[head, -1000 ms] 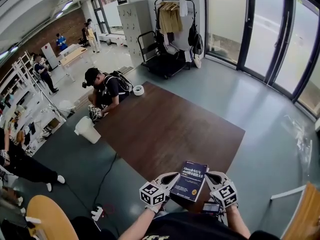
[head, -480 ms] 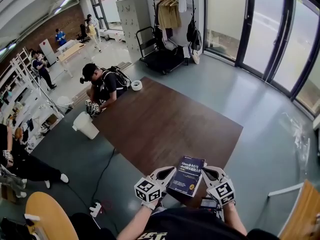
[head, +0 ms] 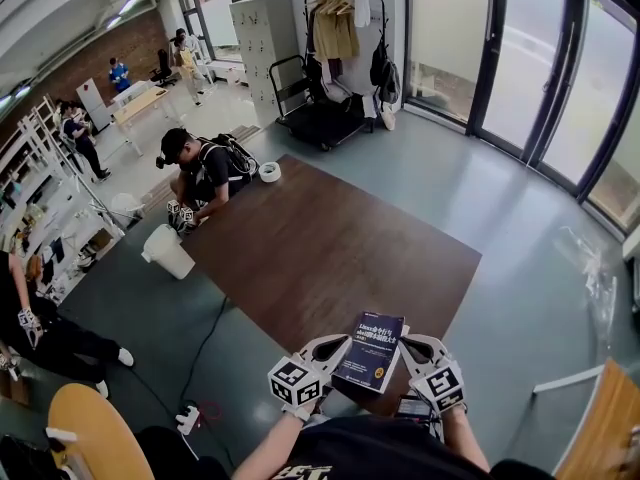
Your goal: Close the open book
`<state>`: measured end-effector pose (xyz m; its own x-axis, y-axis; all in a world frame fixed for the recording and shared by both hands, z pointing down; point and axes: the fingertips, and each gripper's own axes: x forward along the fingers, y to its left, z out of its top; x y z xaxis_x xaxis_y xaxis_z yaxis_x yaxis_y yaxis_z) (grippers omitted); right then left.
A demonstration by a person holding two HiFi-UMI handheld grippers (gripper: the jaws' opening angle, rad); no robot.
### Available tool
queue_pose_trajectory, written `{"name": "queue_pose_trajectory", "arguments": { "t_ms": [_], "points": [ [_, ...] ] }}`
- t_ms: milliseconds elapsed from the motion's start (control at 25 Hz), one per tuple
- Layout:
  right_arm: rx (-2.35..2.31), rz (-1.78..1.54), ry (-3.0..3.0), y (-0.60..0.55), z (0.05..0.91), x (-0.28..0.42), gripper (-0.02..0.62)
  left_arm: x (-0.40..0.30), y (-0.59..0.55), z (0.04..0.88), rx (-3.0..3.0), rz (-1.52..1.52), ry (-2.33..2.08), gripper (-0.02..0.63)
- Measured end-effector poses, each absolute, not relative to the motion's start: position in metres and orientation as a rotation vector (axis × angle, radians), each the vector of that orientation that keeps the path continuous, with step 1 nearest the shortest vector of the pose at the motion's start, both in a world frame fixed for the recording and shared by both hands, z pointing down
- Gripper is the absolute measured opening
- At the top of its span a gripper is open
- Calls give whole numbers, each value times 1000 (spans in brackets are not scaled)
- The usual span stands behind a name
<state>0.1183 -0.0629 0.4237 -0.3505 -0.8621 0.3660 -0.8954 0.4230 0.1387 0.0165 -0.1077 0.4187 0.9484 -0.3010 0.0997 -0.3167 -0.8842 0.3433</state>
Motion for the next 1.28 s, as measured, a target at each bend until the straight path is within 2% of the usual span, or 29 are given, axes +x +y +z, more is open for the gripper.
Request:
{"name": "queue_pose_trajectory", "arguments": {
  "t_ms": [1280],
  "points": [
    [1494, 118, -2291, -46, 426, 112, -12, 7, -79, 429, 2700, 90, -449, 5]
  ]
}}
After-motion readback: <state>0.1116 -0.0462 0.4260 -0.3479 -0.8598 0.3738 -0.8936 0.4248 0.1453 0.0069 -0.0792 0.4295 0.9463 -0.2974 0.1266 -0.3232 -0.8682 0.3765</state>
